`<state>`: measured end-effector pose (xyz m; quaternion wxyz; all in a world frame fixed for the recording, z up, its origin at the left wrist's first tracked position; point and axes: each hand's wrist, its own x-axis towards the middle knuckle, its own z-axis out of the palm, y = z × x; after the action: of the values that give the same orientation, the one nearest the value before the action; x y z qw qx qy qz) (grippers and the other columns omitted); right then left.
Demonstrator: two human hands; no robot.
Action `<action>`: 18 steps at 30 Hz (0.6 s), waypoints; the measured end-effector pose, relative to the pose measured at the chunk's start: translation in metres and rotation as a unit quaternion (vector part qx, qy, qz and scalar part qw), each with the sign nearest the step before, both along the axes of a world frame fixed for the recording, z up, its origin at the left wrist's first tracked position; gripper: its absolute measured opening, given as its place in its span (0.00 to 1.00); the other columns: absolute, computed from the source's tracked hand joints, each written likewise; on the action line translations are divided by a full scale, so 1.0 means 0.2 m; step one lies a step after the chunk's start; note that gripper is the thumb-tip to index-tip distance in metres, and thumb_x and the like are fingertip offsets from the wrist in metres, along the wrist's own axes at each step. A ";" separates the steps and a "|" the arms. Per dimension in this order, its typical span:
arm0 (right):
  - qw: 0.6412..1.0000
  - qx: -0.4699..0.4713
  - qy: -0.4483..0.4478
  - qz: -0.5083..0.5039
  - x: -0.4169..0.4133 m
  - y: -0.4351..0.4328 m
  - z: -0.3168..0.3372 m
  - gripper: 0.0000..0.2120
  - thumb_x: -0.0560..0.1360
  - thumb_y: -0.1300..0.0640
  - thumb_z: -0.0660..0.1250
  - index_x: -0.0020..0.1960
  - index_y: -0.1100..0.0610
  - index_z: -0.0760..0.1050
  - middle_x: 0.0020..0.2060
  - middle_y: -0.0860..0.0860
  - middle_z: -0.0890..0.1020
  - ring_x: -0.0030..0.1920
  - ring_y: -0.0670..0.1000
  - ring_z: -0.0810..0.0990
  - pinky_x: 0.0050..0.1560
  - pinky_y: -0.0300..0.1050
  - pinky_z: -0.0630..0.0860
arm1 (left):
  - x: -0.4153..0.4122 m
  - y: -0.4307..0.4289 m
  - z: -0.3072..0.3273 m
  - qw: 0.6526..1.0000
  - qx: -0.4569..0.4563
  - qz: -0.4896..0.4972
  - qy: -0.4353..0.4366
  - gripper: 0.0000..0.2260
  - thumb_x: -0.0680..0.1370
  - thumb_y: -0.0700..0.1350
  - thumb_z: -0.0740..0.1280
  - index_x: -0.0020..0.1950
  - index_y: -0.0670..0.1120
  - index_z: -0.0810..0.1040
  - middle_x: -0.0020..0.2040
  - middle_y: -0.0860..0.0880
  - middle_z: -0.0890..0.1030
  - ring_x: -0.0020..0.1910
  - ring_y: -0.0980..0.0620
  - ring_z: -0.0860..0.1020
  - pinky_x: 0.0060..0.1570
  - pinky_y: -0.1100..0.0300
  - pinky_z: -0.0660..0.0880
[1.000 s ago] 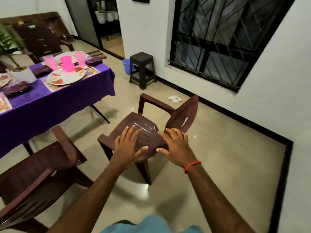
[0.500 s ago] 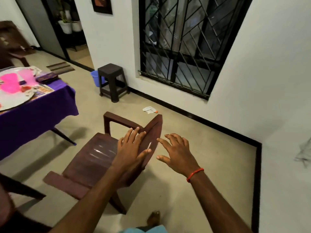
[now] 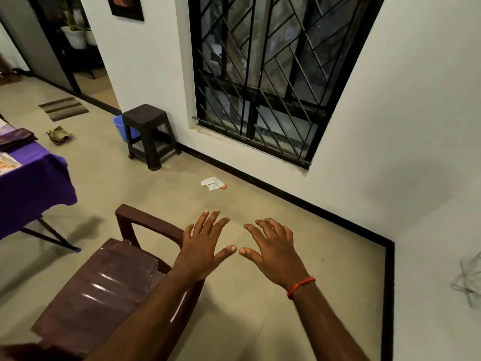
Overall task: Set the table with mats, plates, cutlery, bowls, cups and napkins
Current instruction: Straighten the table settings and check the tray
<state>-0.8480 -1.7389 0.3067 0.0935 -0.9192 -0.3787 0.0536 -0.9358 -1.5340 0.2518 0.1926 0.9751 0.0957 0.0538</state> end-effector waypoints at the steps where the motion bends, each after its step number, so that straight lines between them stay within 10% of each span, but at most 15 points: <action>1: 1.000 0.004 0.004 0.000 0.05 0.01 -0.01 0.40 0.72 0.26 0.37 0.78 0.42 0.59 0.78 0.48 0.62 0.79 0.52 0.55 0.75 0.55 0.53 | 0.04 0.01 -0.01 1.000 0.004 0.003 0.005 0.38 0.76 0.77 0.45 0.82 0.60 0.52 0.85 0.54 0.45 0.83 0.51 0.40 0.78 0.35 0.50; 18: 0.991 0.027 -0.006 0.133 1.25 0.29 -0.05 0.42 0.72 0.24 0.34 0.77 0.43 0.61 0.76 0.50 0.66 0.77 0.53 0.60 0.73 0.56 0.57 | 0.94 0.15 0.03 0.990 0.019 0.139 -0.011 0.37 0.77 0.77 0.45 0.82 0.60 0.53 0.85 0.54 0.47 0.83 0.51 0.41 0.78 0.40 0.51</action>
<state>-0.5988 -1.6802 0.2964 0.1085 -0.8579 -0.4997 0.0499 -0.7471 -1.5044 0.2574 0.1658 0.9551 0.2275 0.0928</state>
